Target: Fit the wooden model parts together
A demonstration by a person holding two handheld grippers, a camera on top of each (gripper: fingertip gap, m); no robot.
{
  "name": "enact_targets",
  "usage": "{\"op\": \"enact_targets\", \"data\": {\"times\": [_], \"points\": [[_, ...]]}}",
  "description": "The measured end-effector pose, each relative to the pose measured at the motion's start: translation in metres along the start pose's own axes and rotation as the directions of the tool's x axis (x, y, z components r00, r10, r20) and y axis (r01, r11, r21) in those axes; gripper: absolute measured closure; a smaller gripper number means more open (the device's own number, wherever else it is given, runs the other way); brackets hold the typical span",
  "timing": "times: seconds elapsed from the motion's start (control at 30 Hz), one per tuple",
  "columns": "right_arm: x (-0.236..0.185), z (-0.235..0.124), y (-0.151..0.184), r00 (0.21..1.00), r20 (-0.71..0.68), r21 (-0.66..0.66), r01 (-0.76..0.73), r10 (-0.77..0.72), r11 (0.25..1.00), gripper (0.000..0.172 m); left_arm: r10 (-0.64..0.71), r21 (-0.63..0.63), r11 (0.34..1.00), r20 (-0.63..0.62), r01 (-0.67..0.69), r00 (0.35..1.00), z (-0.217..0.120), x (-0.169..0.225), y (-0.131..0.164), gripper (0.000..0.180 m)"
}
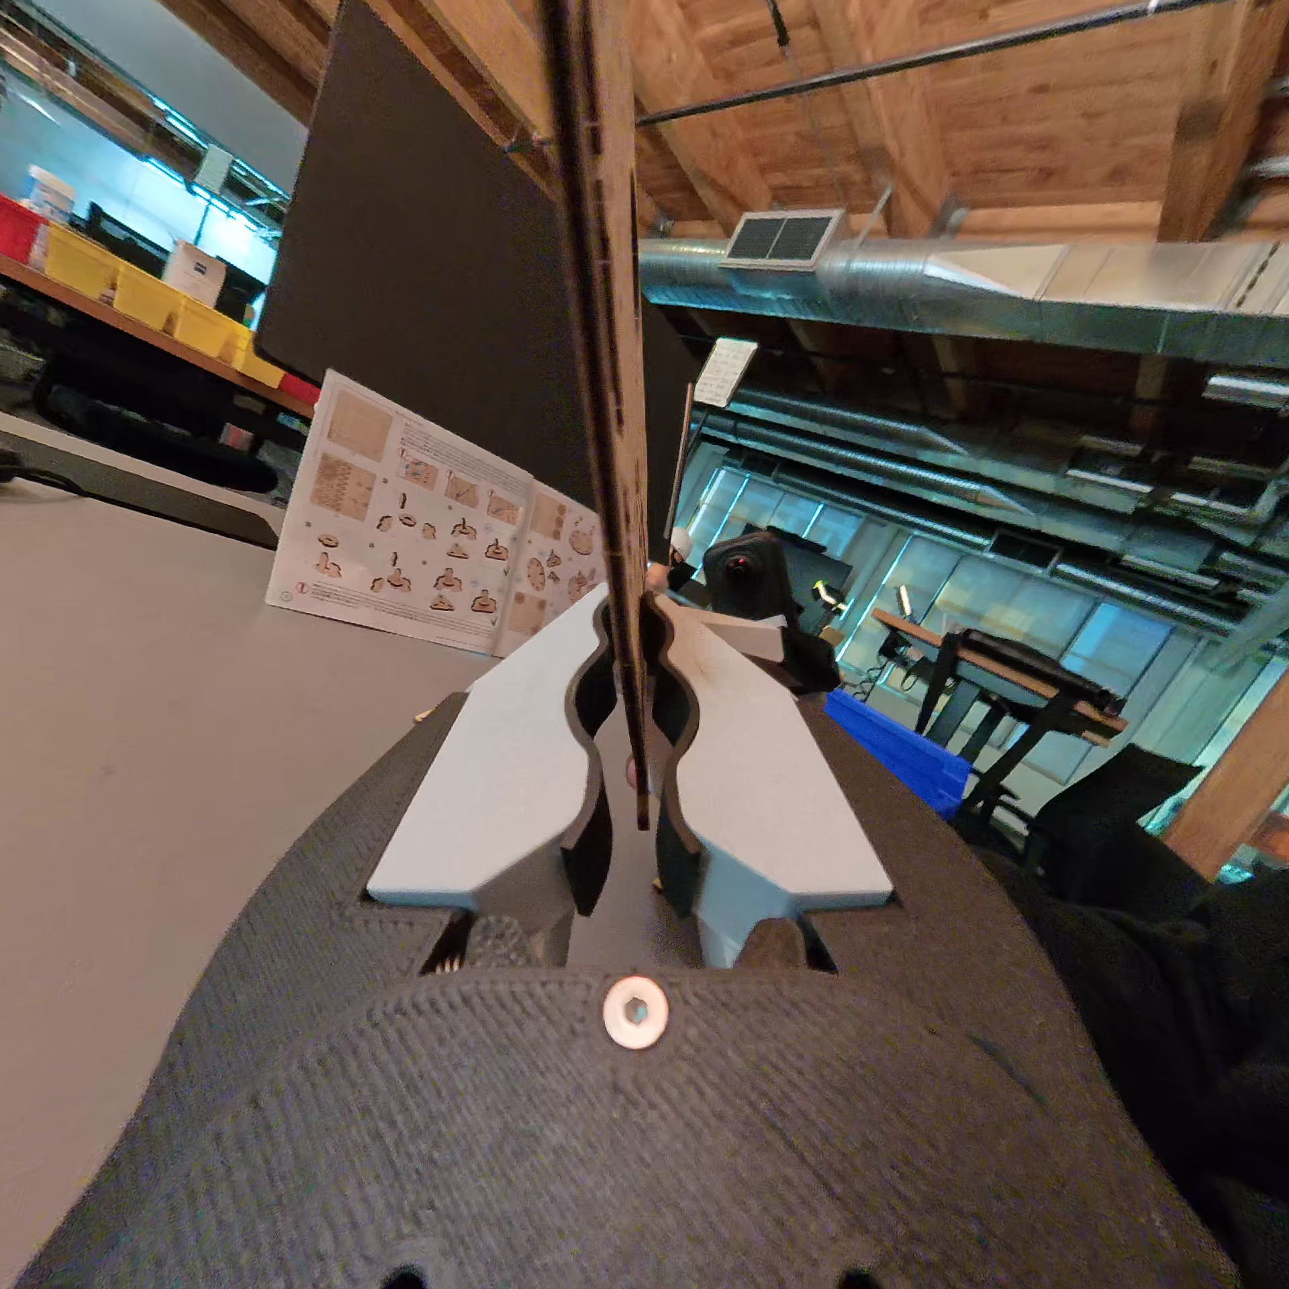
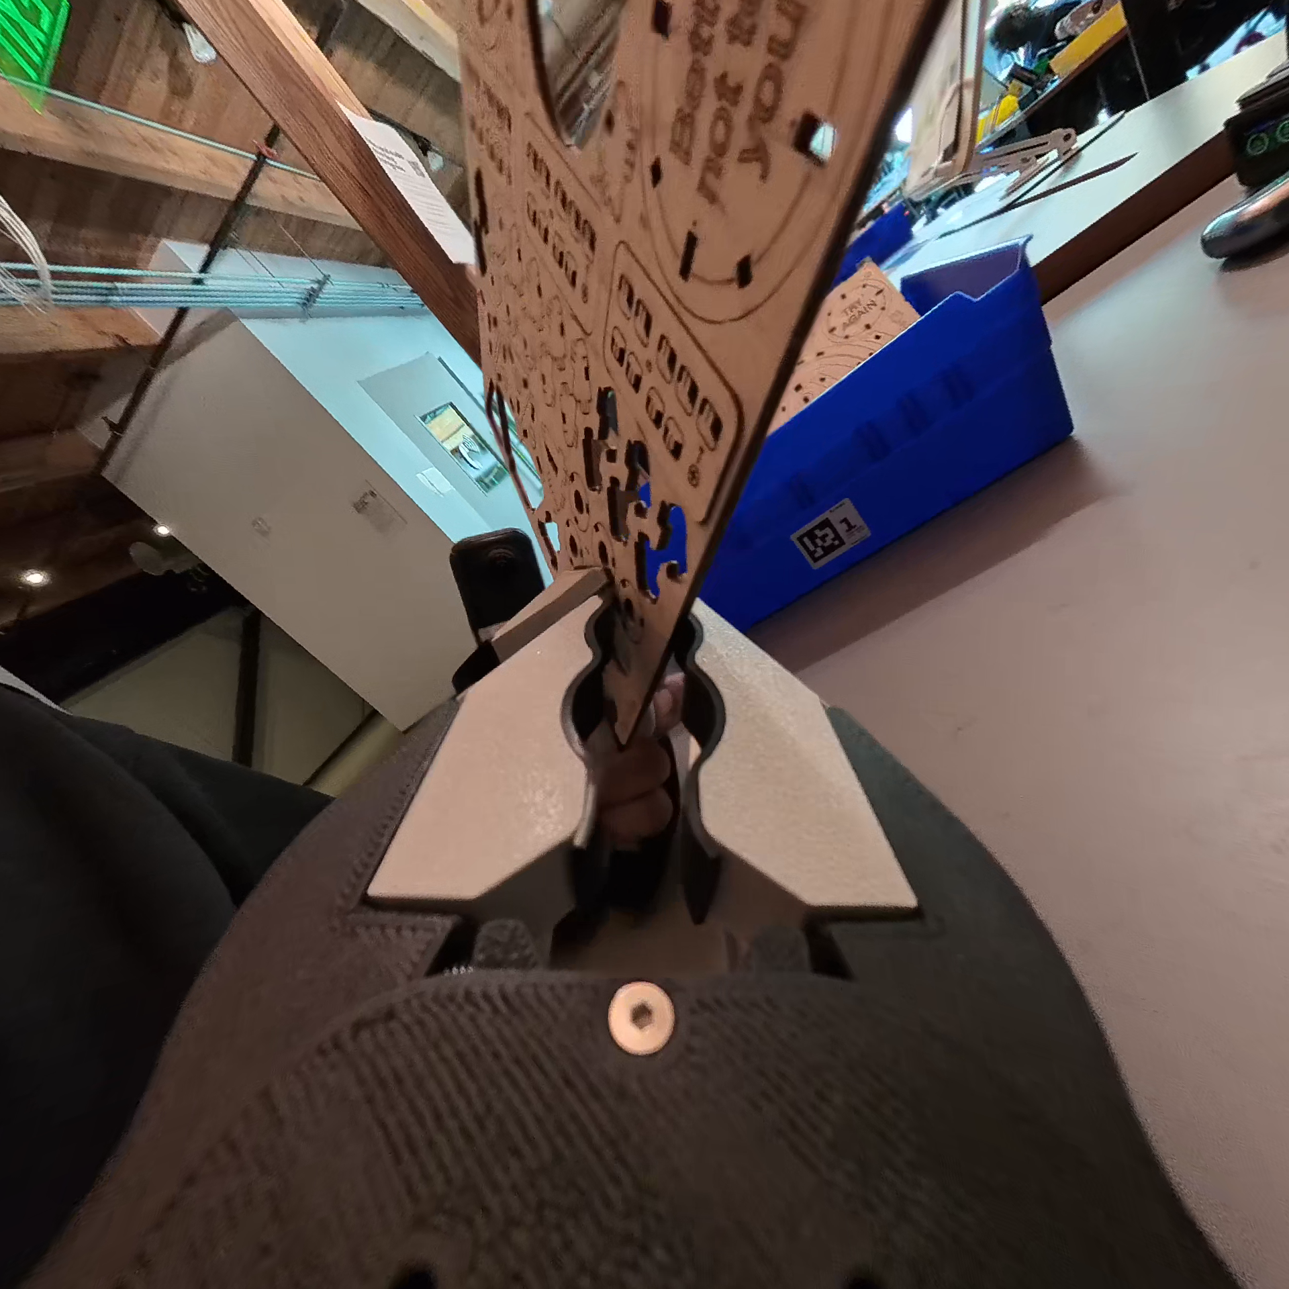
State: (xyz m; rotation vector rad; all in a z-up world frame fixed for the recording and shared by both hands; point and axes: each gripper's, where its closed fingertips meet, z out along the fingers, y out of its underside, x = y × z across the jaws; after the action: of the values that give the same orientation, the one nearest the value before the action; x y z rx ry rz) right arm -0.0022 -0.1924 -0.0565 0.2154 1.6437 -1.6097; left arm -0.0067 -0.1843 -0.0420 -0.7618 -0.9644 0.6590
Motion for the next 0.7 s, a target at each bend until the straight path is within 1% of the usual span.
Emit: {"op": "enact_targets", "data": {"times": [0.13,0.3,0.33,0.43,0.47,0.57,0.67,0.7], "points": [[-0.0024,-0.0013,-0.0029,0.998,0.036,0.019,-0.042,0.042,0.999,0.163,-0.101,0.026,0.995,-0.031,0.101,0.994,-0.0004,-0.0012,-0.001,0.178],[-0.0063,-0.0036,-0.0034,0.998,0.06,0.001,-0.031,0.031,1.0,0.167,-0.149,0.038,0.988,-0.053,0.151,0.987,0.0004,0.001,-0.0013,0.178],[-0.0051,-0.0043,-0.003,0.998,0.05,-0.006,-0.022,0.022,1.0,0.167,-0.135,0.036,0.99,-0.035,0.137,0.99,0.001,0.0003,0.0,0.177],[-0.0005,-0.0055,-0.0011,0.999,0.029,-0.023,-0.029,0.029,0.999,0.164,0.015,0.012,1.0,0.063,-0.016,0.998,0.002,-0.0006,0.0025,0.176],[-0.0003,-0.0054,-0.001,0.999,0.024,-0.022,-0.03,0.031,0.999,0.162,0.046,0.009,0.999,0.085,-0.047,0.995,0.002,-0.0008,0.0023,0.176],[-0.0001,-0.0045,-0.0005,1.0,-0.02,-0.032,0.023,-0.024,0.999,0.163,0.021,0.027,0.999,0.096,-0.024,0.995,0.0005,-0.0026,0.001,0.175],[-0.002,-0.0036,-0.0002,0.999,-0.033,-0.034,0.03,-0.031,0.999,0.163,0.011,0.031,0.999,0.103,-0.014,0.995,0.0001,-0.0035,0.0014,0.175],[0.0027,-0.0038,0.0018,0.997,-0.062,-0.045,0.045,-0.048,0.998,0.163,0.007,0.028,1.0,0.095,-0.01,0.995,0.0006,-0.0022,0.0021,0.177]]}}
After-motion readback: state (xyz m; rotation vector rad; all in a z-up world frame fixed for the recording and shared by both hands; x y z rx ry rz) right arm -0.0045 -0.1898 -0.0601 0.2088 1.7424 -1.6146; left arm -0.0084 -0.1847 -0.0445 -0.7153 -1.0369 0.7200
